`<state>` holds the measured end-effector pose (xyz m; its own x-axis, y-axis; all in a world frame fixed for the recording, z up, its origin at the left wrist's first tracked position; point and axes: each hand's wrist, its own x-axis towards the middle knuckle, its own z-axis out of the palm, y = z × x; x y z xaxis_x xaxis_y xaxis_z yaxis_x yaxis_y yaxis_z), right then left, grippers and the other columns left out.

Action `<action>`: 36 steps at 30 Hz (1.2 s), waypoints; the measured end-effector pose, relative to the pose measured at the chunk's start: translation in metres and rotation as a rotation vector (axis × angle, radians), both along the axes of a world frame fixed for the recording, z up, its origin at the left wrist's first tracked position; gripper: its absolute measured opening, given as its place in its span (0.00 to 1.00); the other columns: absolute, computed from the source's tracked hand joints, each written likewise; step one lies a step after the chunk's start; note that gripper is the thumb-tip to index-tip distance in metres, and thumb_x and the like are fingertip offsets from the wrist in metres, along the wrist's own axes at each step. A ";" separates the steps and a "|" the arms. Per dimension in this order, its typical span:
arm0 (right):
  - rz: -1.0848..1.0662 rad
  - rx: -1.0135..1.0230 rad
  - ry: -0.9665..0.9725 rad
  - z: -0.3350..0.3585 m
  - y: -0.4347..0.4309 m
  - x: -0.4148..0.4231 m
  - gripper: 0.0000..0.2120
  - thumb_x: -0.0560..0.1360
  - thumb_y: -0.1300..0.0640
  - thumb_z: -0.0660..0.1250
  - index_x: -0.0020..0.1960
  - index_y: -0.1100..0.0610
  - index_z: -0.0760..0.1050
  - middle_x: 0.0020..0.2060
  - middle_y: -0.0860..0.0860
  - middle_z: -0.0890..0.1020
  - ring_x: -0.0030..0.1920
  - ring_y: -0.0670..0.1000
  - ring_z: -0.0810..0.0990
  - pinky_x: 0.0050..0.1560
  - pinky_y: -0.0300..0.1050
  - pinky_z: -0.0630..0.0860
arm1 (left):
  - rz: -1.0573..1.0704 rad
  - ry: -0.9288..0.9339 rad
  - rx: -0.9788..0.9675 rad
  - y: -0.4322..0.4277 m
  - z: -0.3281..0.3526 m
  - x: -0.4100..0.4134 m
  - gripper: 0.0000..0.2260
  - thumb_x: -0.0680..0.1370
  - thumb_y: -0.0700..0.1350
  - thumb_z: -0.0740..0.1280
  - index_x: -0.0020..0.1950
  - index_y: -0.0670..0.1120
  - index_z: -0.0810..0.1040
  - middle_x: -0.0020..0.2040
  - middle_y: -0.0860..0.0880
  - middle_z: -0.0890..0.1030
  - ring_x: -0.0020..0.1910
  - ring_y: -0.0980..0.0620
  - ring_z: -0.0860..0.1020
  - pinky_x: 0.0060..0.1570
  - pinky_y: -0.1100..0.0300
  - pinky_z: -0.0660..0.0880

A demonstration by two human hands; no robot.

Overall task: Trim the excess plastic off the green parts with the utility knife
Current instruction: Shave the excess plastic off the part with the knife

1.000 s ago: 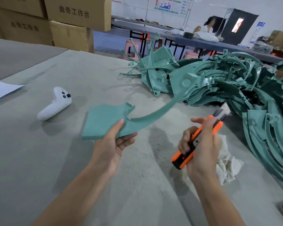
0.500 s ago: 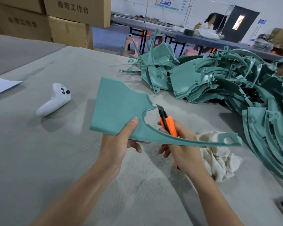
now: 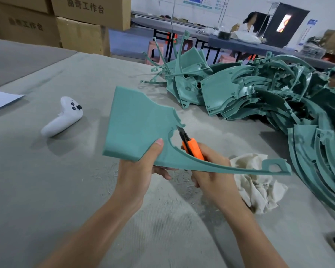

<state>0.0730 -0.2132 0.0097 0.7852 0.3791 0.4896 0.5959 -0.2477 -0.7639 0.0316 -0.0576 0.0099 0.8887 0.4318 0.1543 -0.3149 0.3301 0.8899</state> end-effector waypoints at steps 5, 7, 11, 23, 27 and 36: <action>-0.106 0.036 0.015 0.000 -0.001 0.003 0.05 0.77 0.49 0.65 0.51 0.46 0.78 0.30 0.52 0.77 0.27 0.52 0.73 0.25 0.52 0.72 | -0.003 0.004 0.014 -0.003 -0.001 0.001 0.10 0.72 0.46 0.70 0.53 0.48 0.80 0.44 0.46 0.84 0.32 0.42 0.82 0.24 0.58 0.75; -0.068 0.039 0.021 -0.002 0.001 0.001 0.04 0.77 0.50 0.65 0.49 0.44 0.78 0.30 0.49 0.77 0.26 0.45 0.72 0.25 0.47 0.70 | -0.005 0.008 0.012 -0.003 -0.001 0.000 0.10 0.72 0.46 0.70 0.53 0.47 0.80 0.43 0.45 0.84 0.32 0.43 0.82 0.24 0.58 0.75; 0.005 -0.001 -0.008 0.000 0.005 -0.002 0.08 0.81 0.49 0.62 0.44 0.39 0.76 0.29 0.39 0.76 0.27 0.41 0.72 0.28 0.33 0.68 | -0.030 0.000 -0.021 -0.002 0.000 -0.002 0.04 0.72 0.44 0.69 0.46 0.48 0.82 0.39 0.46 0.84 0.30 0.45 0.82 0.24 0.58 0.75; -0.044 -0.059 -0.082 -0.001 0.012 -0.004 0.13 0.79 0.55 0.65 0.43 0.36 0.72 0.28 0.46 0.74 0.27 0.46 0.69 0.30 0.31 0.64 | -0.121 0.043 -0.131 -0.003 0.005 -0.004 0.05 0.76 0.43 0.67 0.46 0.48 0.83 0.39 0.44 0.85 0.29 0.47 0.83 0.23 0.62 0.75; -0.067 0.066 -0.026 -0.002 0.013 -0.003 0.06 0.77 0.50 0.64 0.42 0.44 0.76 0.25 0.47 0.70 0.24 0.48 0.66 0.23 0.47 0.67 | -0.182 0.094 -0.248 -0.005 0.007 -0.004 0.09 0.73 0.44 0.68 0.50 0.42 0.79 0.37 0.43 0.85 0.28 0.49 0.83 0.22 0.64 0.74; -0.129 -0.002 -0.091 -0.006 0.015 -0.001 0.07 0.76 0.51 0.65 0.39 0.44 0.72 0.26 0.55 0.70 0.23 0.51 0.67 0.25 0.37 0.64 | -0.231 0.120 -0.331 -0.004 0.009 -0.005 0.08 0.72 0.44 0.69 0.48 0.41 0.81 0.37 0.41 0.85 0.28 0.49 0.83 0.23 0.65 0.76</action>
<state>0.0721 -0.1981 0.0037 0.7800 0.2790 0.5602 0.6256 -0.3279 -0.7079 0.0266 -0.0618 0.0188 0.9711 0.2281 -0.0700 -0.0995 0.6538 0.7501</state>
